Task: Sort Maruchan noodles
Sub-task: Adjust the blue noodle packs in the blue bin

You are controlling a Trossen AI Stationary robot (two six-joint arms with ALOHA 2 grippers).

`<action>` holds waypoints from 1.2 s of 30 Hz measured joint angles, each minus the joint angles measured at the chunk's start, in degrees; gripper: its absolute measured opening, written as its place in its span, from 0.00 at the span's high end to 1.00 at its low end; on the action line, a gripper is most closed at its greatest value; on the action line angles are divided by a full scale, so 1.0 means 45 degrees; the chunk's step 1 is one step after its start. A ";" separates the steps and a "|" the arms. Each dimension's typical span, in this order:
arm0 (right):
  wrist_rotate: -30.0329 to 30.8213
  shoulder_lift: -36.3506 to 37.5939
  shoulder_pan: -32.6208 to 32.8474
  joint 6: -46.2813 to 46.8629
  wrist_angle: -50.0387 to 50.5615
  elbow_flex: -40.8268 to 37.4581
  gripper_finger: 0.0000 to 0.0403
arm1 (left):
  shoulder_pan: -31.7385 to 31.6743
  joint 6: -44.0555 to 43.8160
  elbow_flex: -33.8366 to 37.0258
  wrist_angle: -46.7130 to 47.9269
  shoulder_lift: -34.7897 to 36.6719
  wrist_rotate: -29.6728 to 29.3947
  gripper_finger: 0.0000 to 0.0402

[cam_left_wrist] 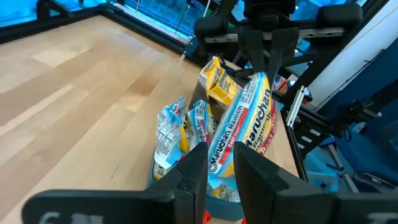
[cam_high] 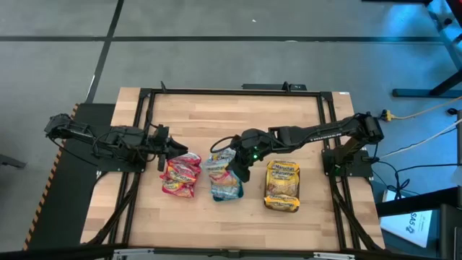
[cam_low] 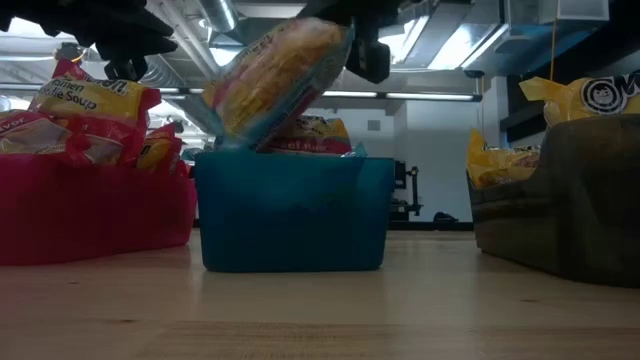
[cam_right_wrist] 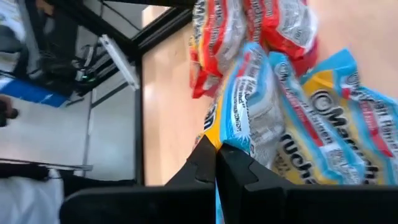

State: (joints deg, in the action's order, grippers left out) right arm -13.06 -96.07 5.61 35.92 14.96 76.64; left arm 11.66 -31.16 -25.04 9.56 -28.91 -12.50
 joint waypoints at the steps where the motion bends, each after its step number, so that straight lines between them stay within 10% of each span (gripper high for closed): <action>1: 0.0134 -0.0005 0.0000 -0.0067 0.0062 0.0000 1.00 | 0.0000 0.0000 0.0000 0.0026 -0.0005 0.0007 0.82; 36: 0.2221 -0.1993 0.2118 -0.0049 0.1580 -0.0063 1.00 | 0.0000 -0.0068 0.0000 0.0308 0.0000 0.0030 0.82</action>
State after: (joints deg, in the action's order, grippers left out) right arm -3.06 -105.04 15.14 35.70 22.06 76.36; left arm 11.66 -31.46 -25.04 10.94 -28.91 -12.37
